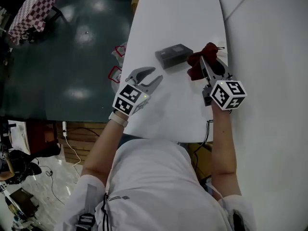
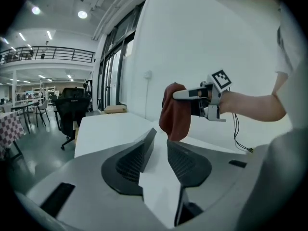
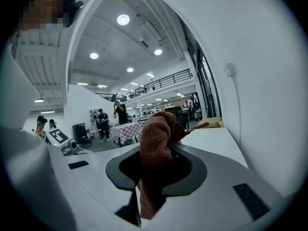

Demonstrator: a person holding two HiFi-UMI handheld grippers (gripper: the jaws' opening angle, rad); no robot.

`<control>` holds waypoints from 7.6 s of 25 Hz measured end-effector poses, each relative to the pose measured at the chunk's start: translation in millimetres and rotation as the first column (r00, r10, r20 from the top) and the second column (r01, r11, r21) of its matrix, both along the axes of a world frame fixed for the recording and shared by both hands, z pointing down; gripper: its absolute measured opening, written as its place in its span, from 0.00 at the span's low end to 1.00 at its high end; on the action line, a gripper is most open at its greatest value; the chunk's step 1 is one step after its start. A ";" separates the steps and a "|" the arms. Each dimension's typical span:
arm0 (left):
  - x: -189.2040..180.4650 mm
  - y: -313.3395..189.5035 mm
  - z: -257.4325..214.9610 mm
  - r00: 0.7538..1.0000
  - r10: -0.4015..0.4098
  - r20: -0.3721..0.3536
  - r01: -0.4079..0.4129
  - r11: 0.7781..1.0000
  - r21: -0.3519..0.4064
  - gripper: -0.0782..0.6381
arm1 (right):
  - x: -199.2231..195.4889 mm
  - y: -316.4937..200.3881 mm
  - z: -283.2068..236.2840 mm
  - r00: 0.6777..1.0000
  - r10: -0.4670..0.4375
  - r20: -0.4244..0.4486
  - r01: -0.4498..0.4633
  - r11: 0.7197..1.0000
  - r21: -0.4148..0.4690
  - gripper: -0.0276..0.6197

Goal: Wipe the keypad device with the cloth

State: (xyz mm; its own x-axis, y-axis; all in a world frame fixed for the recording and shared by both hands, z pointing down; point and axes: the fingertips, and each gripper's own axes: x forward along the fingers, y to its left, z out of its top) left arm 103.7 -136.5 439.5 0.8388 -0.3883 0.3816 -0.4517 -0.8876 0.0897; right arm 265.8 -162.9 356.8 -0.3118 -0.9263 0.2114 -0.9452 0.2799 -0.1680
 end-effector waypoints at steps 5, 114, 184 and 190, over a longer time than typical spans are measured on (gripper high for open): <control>18.9 -25.9 14.5 0.999 0.014 0.040 -0.014 1.000 -0.002 0.33 | -2.9 -35.5 14.2 0.998 -0.043 -0.037 0.041 0.998 -0.055 0.19; 7.9 100.3 66.3 0.955 0.262 0.142 -0.254 0.964 -0.073 0.40 | -75.1 27.7 227.0 0.920 -0.274 0.279 0.388 0.553 -0.737 0.18; 17.0 100.8 75.3 0.970 0.225 0.093 -0.221 0.974 -0.047 0.43 | -121.4 32.1 235.3 0.819 -0.560 0.126 0.376 0.357 -0.855 0.18; 22.8 103.2 74.6 0.970 0.231 0.082 -0.228 0.973 -0.045 0.43 | -120.5 38.8 228.2 0.797 -0.600 0.073 0.354 0.365 -0.861 0.17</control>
State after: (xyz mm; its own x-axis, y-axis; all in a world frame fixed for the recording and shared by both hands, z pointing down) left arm 126.5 -33.3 514.1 0.8673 -0.1746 0.4661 -0.2441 -0.9653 0.0926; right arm 145.2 -124.1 585.0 -0.4723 -0.0003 0.8814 -0.7364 0.5497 -0.3944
